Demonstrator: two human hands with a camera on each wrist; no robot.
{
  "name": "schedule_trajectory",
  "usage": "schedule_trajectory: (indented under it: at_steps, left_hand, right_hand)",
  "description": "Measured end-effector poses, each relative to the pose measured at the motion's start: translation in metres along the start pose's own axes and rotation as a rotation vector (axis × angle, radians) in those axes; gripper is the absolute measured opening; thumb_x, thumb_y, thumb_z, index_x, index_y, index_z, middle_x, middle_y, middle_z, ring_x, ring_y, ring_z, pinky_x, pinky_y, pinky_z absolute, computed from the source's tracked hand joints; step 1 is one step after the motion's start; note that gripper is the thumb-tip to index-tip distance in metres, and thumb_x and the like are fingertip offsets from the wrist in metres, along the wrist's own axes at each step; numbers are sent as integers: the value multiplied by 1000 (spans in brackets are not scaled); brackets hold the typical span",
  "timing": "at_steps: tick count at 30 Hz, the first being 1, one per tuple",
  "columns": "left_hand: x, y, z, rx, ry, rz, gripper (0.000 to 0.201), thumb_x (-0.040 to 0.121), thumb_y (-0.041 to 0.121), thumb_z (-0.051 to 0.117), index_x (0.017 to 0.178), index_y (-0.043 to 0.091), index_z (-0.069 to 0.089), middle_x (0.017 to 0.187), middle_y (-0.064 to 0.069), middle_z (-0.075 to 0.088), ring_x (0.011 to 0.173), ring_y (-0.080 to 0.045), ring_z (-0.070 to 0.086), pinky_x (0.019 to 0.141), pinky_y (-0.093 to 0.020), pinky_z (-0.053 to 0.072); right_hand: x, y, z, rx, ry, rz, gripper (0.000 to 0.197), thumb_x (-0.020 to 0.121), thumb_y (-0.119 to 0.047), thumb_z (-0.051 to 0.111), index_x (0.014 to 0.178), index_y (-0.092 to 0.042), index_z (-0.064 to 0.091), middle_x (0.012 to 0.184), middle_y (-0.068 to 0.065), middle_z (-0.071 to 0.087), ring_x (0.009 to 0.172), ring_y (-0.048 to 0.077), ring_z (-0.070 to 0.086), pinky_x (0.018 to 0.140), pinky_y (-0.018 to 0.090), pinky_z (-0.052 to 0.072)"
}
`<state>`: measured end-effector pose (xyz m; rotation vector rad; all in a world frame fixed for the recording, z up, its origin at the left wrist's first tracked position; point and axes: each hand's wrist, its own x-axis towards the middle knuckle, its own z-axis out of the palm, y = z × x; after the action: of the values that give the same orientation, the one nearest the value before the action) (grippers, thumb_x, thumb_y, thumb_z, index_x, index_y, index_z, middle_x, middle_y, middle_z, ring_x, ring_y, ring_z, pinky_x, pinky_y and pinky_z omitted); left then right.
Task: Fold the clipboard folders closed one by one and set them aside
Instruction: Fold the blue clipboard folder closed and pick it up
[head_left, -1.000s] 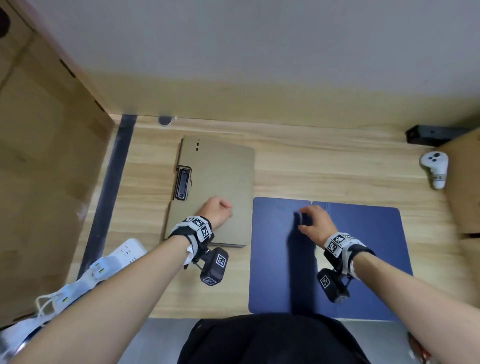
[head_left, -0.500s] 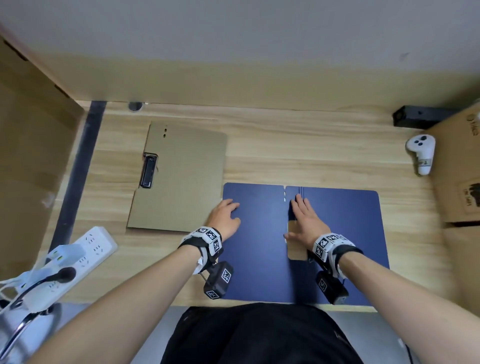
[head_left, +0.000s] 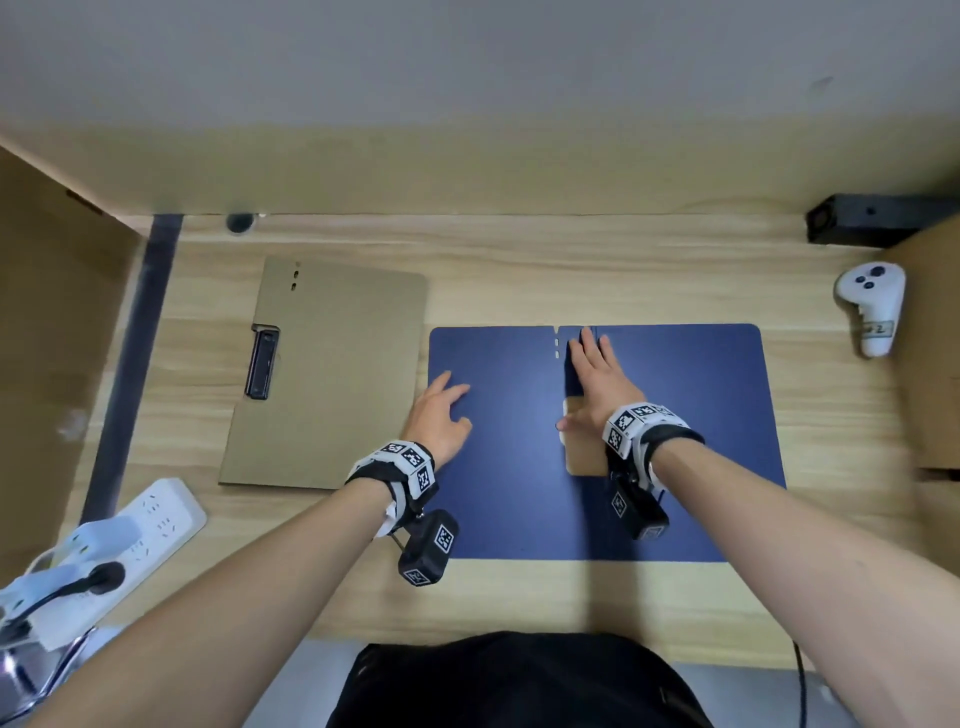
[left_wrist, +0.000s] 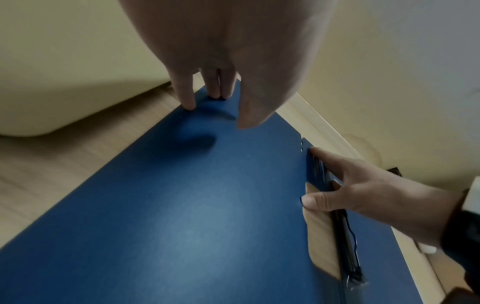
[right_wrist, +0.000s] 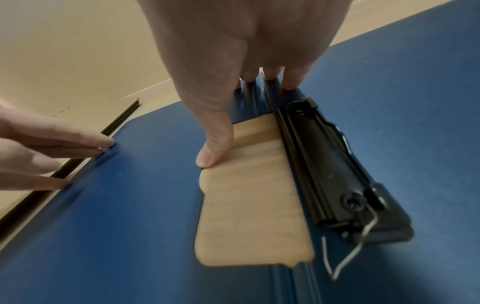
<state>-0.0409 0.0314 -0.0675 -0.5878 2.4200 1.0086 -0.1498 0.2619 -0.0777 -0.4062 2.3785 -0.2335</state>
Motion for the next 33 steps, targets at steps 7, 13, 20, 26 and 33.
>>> schedule_trajectory:
  at_steps: [7, 13, 20, 26, 33]
  left_hand:
    - [-12, -2, 3, -74, 176, -137, 54, 83, 2, 60, 136, 10, 50, 141, -8, 44, 132, -24, 46, 111, -29, 35]
    - [-36, -11, 22, -81, 192, -220, 64, 79, 0, 62, 140, 13, 44, 138, -8, 42, 128, -26, 48, 109, -35, 40]
    - [-25, -7, 22, -84, 210, -262, 70, 73, 4, 67, 139, 12, 46, 139, -13, 43, 129, -31, 47, 112, -38, 37]
    - [-23, -14, 24, -103, 245, -307, 53, 66, 12, 66, 119, 12, 58, 121, -13, 57, 117, -33, 54, 103, -41, 46]
    - [-20, -10, 4, -191, 146, -382, 33, 63, 11, 71, 97, 8, 68, 98, -9, 70, 92, -31, 66, 77, -30, 53]
  right_hand:
    - [10, -2, -13, 29, 69, 32, 123, 68, -43, 82, 154, -22, -2, 162, -4, -20, 150, 18, -16, 112, 43, 33]
    - [-30, 11, 11, 113, 217, 121, 112, 77, -52, 71, 154, -12, 0, 164, 8, -8, 152, 24, 1, 118, 42, 25]
    - [-104, 44, 54, 83, 190, 155, 83, 88, -52, 55, 152, -18, 14, 164, -3, 1, 151, 15, 8, 107, 43, 41]
    - [-120, 43, 65, 45, 129, 148, 87, 90, -41, 60, 154, -16, 6, 164, -1, -9, 152, 16, -1, 110, 40, 38]
    - [-108, 46, 62, -1, 112, 137, 90, 91, -27, 62, 154, -10, 0, 163, 4, -14, 151, 19, -8, 111, 38, 36]
